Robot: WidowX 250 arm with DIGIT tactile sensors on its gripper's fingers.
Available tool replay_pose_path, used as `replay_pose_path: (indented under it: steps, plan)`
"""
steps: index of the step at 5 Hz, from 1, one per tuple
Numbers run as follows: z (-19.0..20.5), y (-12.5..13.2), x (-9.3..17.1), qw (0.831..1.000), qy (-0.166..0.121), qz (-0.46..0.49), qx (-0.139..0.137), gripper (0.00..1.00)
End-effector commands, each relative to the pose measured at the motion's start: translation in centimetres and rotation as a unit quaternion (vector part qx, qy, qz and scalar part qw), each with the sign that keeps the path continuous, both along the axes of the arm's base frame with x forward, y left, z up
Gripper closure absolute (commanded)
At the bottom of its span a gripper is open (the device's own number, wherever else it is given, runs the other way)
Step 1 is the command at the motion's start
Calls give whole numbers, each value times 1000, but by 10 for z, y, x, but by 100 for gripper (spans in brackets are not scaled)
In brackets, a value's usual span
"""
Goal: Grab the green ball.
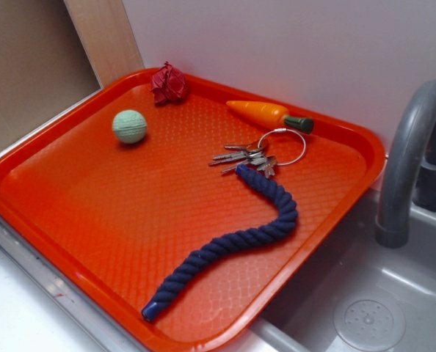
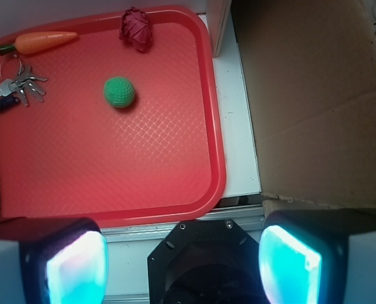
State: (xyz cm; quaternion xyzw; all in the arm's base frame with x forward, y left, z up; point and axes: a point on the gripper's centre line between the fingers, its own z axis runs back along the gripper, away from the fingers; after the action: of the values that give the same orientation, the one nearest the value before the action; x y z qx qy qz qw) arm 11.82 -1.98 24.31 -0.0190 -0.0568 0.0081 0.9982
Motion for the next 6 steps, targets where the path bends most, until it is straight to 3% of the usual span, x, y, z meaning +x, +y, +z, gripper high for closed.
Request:
replay_pose_path:
  steps: [1,2,4,5,6]
  plan:
    - [0,0,0,1000,0,0,0,0]
    - [-23,-11,27,999,-41,0,-10,0]
    - [-72,-37,78,996,-54,1,-75,0]
    - [-101,-59,101,994,-44,-21,-102,0]
    - [-130,-78,116,992,-14,-51,-113,0]
